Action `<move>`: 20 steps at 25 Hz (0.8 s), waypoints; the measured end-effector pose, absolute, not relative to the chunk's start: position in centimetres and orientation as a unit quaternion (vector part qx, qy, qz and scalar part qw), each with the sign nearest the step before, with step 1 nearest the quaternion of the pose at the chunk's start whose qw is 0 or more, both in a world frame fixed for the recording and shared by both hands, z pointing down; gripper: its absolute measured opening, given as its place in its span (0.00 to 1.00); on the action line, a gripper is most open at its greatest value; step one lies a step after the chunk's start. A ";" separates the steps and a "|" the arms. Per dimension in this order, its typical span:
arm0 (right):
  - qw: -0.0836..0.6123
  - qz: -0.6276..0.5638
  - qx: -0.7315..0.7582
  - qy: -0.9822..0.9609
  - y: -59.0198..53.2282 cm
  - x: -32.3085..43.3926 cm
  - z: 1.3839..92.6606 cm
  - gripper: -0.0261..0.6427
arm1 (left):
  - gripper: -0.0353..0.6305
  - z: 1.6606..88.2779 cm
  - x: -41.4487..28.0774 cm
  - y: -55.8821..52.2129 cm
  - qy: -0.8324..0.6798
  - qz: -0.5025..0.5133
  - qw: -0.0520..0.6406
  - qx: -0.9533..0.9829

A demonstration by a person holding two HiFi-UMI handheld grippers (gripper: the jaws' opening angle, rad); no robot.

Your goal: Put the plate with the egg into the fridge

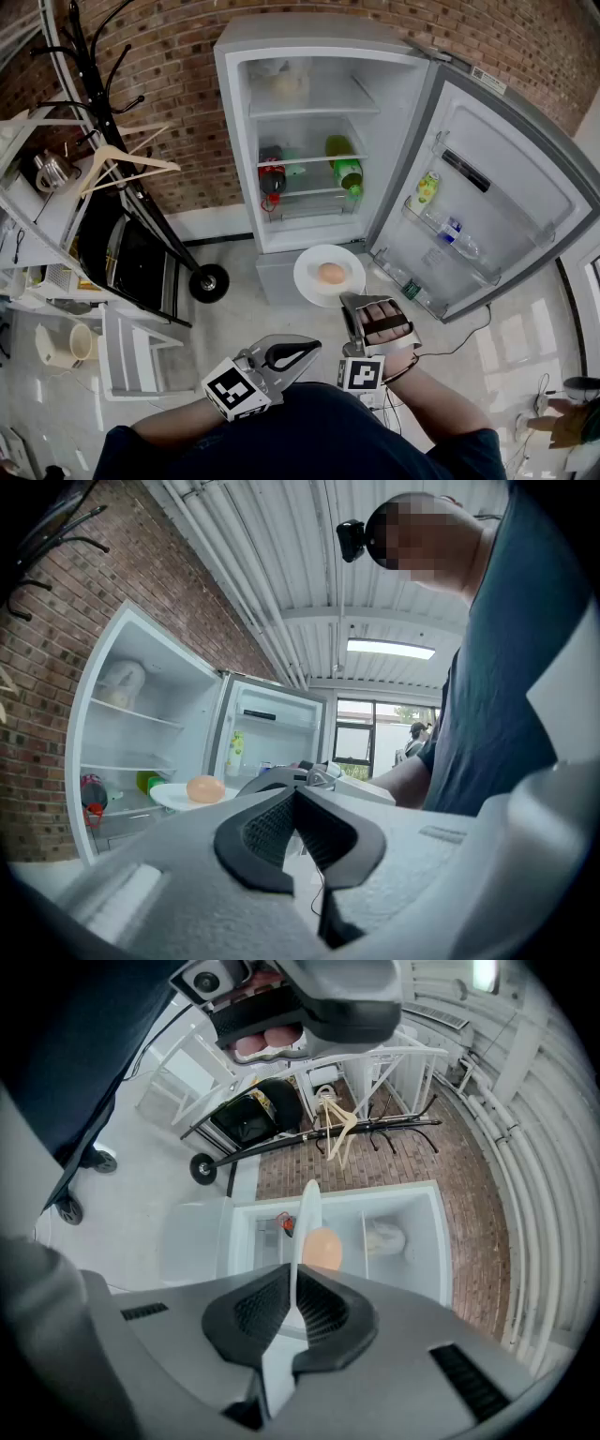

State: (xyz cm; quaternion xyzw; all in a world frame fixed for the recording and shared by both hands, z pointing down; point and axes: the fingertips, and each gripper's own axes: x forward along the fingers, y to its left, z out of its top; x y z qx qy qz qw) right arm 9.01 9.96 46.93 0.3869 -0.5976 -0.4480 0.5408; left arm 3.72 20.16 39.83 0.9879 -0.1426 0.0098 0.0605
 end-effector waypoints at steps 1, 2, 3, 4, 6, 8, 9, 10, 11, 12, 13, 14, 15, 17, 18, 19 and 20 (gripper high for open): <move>0.540 -0.449 0.387 -0.598 10.0 8.9 46.9 0.07 | 0.05 39.8 3.6 20.1 -0.144 0.008 0.062 0.988; 0.539 -0.449 0.387 -0.598 10.0 8.9 46.8 0.07 | 0.05 39.8 3.6 20.1 -0.146 0.007 0.063 0.987; 0.539 -0.449 0.387 -0.598 10.0 8.8 46.9 0.07 | 0.05 39.7 3.5 20.0 -0.148 0.007 0.063 0.987; 0.538 -0.448 0.388 -0.599 10.0 8.8 46.9 0.07 | 0.05 39.7 3.4 20.0 -0.149 0.007 0.062 0.987; 0.538 -0.447 0.390 -0.599 10.0 8.9 46.9 0.07 | 0.05 39.8 3.3 20.0 -0.151 0.008 0.063 0.986; 0.536 -0.448 0.390 -0.600 9.9 9.0 46.8 0.07 | 0.05 39.7 3.6 20.1 -0.153 0.008 0.065 0.986; 0.535 -0.449 0.390 -0.600 9.9 9.1 46.8 0.07 | 0.05 39.7 3.7 20.2 -0.154 0.008 0.065 0.986; 0.533 -0.451 0.390 -0.600 9.9 9.1 46.6 0.07 | 0.05 39.7 3.9 20.2 -0.153 0.008 0.063 0.986; 0.530 -0.453 0.391 -0.600 9.8 9.1 46.5 0.07 | 0.05 39.7 4.0 20.3 -0.153 0.010 0.059 0.986; 0.528 -0.455 0.391 -0.601 9.8 9.2 46.4 0.07 | 0.05 39.7 4.2 20.4 -0.153 0.011 0.056 0.987; 0.526 -0.455 0.391 -0.602 9.8 9.2 46.4 0.07 | 0.05 39.7 4.3 20.4 -0.154 0.011 0.055 0.986; 0.524 -0.456 0.391 -0.603 9.8 9.3 46.3 0.07 | 0.05 39.6 4.5 20.5 -0.157 0.010 0.057 0.986; 0.522 -0.458 0.391 -0.604 9.7 9.4 46.2 0.07 | 0.05 39.6 4.7 20.5 -0.162 0.009 0.059 0.985; 0.517 -0.461 0.390 -0.607 9.7 9.6 46.0 0.07 | 0.05 39.4 5.2 20.5 -0.170 0.007 0.061 0.984; 0.513 -0.463 0.389 -0.608 9.7 9.8 46.0 0.07 | 0.05 39.4 5.4 20.5 -0.173 0.007 0.060 0.983; 0.510 -0.466 0.389 -0.609 9.7 10.0 45.9 0.07 | 0.05 39.4 5.8 20.6 -0.176 0.006 0.056 0.983; 0.507 -0.469 0.388 -0.610 9.6 10.2 45.9 0.07 | 0.05 39.5 6.1 20.7 -0.180 0.006 0.053 0.982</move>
